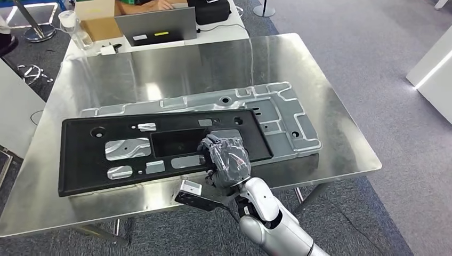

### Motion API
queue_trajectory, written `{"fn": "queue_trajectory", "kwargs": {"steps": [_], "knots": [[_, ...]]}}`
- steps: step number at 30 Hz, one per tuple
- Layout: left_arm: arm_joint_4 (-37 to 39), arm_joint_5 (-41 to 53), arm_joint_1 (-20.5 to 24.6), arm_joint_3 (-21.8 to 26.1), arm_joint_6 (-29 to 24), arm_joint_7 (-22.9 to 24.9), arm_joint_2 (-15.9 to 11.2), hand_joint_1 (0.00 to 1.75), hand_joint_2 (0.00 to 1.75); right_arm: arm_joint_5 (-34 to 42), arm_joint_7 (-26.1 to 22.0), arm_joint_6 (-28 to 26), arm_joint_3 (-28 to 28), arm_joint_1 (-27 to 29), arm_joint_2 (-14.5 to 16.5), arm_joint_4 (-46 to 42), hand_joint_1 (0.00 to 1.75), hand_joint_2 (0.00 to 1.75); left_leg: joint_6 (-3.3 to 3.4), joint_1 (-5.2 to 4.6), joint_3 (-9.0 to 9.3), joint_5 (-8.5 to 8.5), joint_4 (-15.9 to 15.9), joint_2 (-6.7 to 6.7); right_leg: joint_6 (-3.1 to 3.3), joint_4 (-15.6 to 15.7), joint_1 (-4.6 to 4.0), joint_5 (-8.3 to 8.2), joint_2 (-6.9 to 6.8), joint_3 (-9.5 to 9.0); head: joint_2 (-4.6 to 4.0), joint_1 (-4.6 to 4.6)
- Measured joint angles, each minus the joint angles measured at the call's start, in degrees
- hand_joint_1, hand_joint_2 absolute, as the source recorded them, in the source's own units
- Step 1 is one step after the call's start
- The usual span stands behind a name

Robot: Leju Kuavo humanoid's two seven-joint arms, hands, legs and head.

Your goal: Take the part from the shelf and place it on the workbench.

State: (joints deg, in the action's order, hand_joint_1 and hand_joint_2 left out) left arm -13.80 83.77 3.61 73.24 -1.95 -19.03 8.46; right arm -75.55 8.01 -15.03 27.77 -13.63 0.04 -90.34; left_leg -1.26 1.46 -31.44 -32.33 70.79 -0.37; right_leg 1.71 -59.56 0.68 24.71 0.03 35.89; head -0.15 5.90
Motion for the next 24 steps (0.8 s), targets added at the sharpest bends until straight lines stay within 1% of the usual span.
{"fn": "queue_trajectory", "kwargs": {"steps": [1,2,3,4,5,7,8,9,10,12,13,14,15,16,17,18,19,20,21,22,23,24], "knots": [[0.0,0.0,0.0,0.0,0.0,0.0,0.0,0.0,1.75,-0.1,0.0,0.2,0.2,-0.2,-0.1,-0.3,1.75,1.75,-0.03,-0.05,-2.46,-2.24,2.7,0.02,0.23,0.1,-0.13,0.64,0.05,-0.78,0.0,0.0],[0.0,-0.1,-0.1,0.0,0.0,0.0,0.0,0.0,1.75,-0.1,0.0,0.3,0.3,-0.2,-0.2,-0.6,1.75,1.75,-0.01,-0.12,-4.39,-4.78,4.0,0.02,0.35,0.2,-0.27,1.34,0.13,-1.61,0.0,0.0],[0.0,-0.1,-0.3,0.0,0.0,0.0,0.0,0.0,1.75,-0.1,0.0,0.3,0.4,-0.2,-0.3,-0.8,1.75,1.75,0.1,-0.2,-5.71,-6.66,3.9,0.02,0.41,0.2,-0.42,2.08,0.25,-2.54,0.0,-0.01],[0.0,-0.1,-0.4,0.0,0.0,0.0,-0.1,0.0,1.75,-0.1,0.0,0.3,0.5,-0.3,-0.5,-1.0,1.75,1.75,0.33,-0.28,-6.39,-6.99,2.4,0.02,0.42,0.2,-0.55,2.85,0.35,-3.52,0.0,-0.01],[0.0,-0.1,-0.5,0.0,0.0,0.0,-0.1,0.0,1.75,-0.2,0.0,0.3,0.5,-0.3,-0.5,-1.1,1.75,1.75,0.68,-0.42,-6.54,-5.27,-0.3,0.02,0.39,0.2,-0.68,3.61,0.42,-4.5,0.0,-0.01],[0.0,-0.2,-0.8,0.1,0.0,0.0,-0.2,0.0,1.75,-0.3,0.0,0.4,0.6,-0.4,-0.7,-1.3,1.75,1.75,1.66,-0.88,-6.47,2.14,-6.6,-0.06,0.16,0.1,-0.93,5.11,0.59,-6.02,0.0,0.01],[0.0,-0.2,-0.8,0.1,0.0,0.0,-0.2,0.0,1.75,-0.4,0.0,0.4,0.7,-0.5,-0.7,-1.4,1.75,1.75,2.04,-1.11,-6.34,5.05,-8.6,-0.17,-0.1,0.0,-1.07,5.89,0.71,-6.49,0.0,0.02],[0.0,-0.3,-0.9,0.1,0.0,0.0,-0.3,0.0,1.75,-0.4,0.1,0.5,0.7,-0.6,-0.8,-1.4,1.75,1.75,2.36,-1.25,-6.29,6.87,-9.8,-0.29,-0.42,-0.2,-1.17,6.45,0.86,-6.99,0.0,0.02],[0.0,-0.3,-0.9,0.1,0.1,0.0,-0.3,0.0,1.75,-0.4,0.2,0.5,0.8,-0.6,-0.9,-1.5,1.75,1.75,2.55,-1.29,-6.04,6.99,-10.0,-0.39,-0.78,-0.4,-1.29,6.77,1.01,-7.48,0.0,0.03],[0.0,-0.3,-0.8,0.1,0.1,0.0,-0.3,0.0,1.75,0.0,0.3,0.8,0.9,-0.8,-1.1,-1.7,1.75,1.75,2.97,-0.98,-4.72,7.29,-10.7,-0.34,-1.38,-1.3,-1.31,6.99,0.94,-7.89,0.0,0.03],[0.0,-0.3,-0.7,0.1,0.1,0.0,-0.3,0.0,1.75,0.5,0.3,0.9,0.9,-1.0,-1.2,-1.8,1.75,1.75,3.2,-0.86,-3.96,7.27,-11.0,-0.29,-1.69,-2.7,-1.25,7.19,0.82,-7.26,0.0,0.04],[0.0,-0.4,-0.6,0.1,0.1,-0.1,-0.2,0.0,1.75,1.0,0.3,1.1,0.9,-1.1,-1.4,-1.9,1.75,1.75,3.4,-0.77,-3.31,7.16,-11.2,-0.28,-2.03,-5.2,-1.11,7.92,0.7,-5.89,-0.01,0.04],[0.0,-0.4,-0.5,0.1,0.1,-0.2,-0.3,0.0,1.75,1.5,0.2,1.2,0.9,-1.0,-1.5,-1.9,1.75,1.75,3.58,-0.78,-2.9,6.94,-11.4,-0.26,-2.36,-8.3,-0.91,9.08,0.58,-3.93,-0.01,0.04],[0.0,-0.5,-0.4,0.1,0.0,-0.4,-0.3,0.0,1.75,2.0,0.2,1.2,0.9,-1.0,-1.6,-1.9,1.75,1.75,3.7,-0.78,-2.59,6.61,-11.5,-0.28,-2.65,-11.4,-0.7,10.72,0.53,-1.59,-0.01,0.04],[0.0,-0.6,-0.4,0.1,0.0,-0.5,-0.3,0.0,1.75,2.3,0.1,1.3,0.9,-0.8,-1.7,-1.9,1.31,1.31,3.73,-0.78,-2.25,6.22,-11.5,-0.32,-2.9,-13.6,-0.49,12.3,0.49,0.56,-0.01,0.04],[0.0,-0.6,-0.4,0.1,-0.1,-0.7,-0.3,0.0,1.75,2.6,0.1,1.4,0.9,-0.6,-1.8,-1.8,0.87,0.87,3.71,-0.78,-1.78,5.73,-11.5,-0.36,-3.07,-14.4,-0.33,13.06,0.42,2.04,-0.01,0.04],[0.0,-0.6,-0.4,0.1,-0.1,-0.8,-0.3,0.0,1.75,2.8,0.1,1.5,0.9,-0.5,-1.9,-1.8,0.44,0.44,3.64,-0.78,-1.14,5.19,-11.5,-0.4,-3.16,-13.5,-0.22,12.49,0.36,2.73,-0.01,0.05],[0.0,-0.6,-0.5,0.1,-0.1,-0.9,-0.3,0.0,1.31,3.0,0.1,1.6,0.9,-0.4,-1.9,-1.8,0.0,0.0,3.53,-0.78,-0.36,4.58,-11.5,-0.43,-3.11,-11.0,-0.17,10.34,0.3,2.65,0.0,0.05],[0.0,-0.5,-0.5,0.1,-0.1,-0.9,-0.3,0.0,0.87,3.3,0.1,1.7,0.9,-0.4,-2.0,-1.7,0.0,0.0,3.37,-0.79,0.31,3.97,-11.6,-0.45,-2.92,-7.4,-0.19,6.85,0.28,2.18,-0.01,0.05],[0.0,-0.5,-0.6,0.1,-0.1,-0.8,-0.3,0.0,0.44,3.6,0.2,1.9,0.9,-0.4,-2.1,-1.5,0.0,0.0,3.14,-0.79,0.94,3.44,-11.5,-0.48,-2.61,-4.5,-0.37,3.89,0.3,1.85,-0.01,0.0],[0.0,-0.5,-0.5,0.1,-0.2,-0.8,-0.3,0.0,0.0,4.0,0.3,2.1,0.9,-0.4,-2.1,-1.2,0.0,0.0,2.86,-0.8,1.26,3.03,-11.6,-0.57,-2.25,-2.3,-0.59,1.75,0.31,1.63,-0.01,0.07],[0.1,-0.5,-0.4,0.1,-0.2,-0.7,-0.3,0.0,0.0,4.4,0.5,2.3,0.8,-0.4,-2.2,-0.9,0.0,0.0,2.52,-0.8,1.5,2.75,-11.6,-0.65,-1.87,-1.1,-0.82,0.43,0.33,1.68,-0.01,0.14]]}}
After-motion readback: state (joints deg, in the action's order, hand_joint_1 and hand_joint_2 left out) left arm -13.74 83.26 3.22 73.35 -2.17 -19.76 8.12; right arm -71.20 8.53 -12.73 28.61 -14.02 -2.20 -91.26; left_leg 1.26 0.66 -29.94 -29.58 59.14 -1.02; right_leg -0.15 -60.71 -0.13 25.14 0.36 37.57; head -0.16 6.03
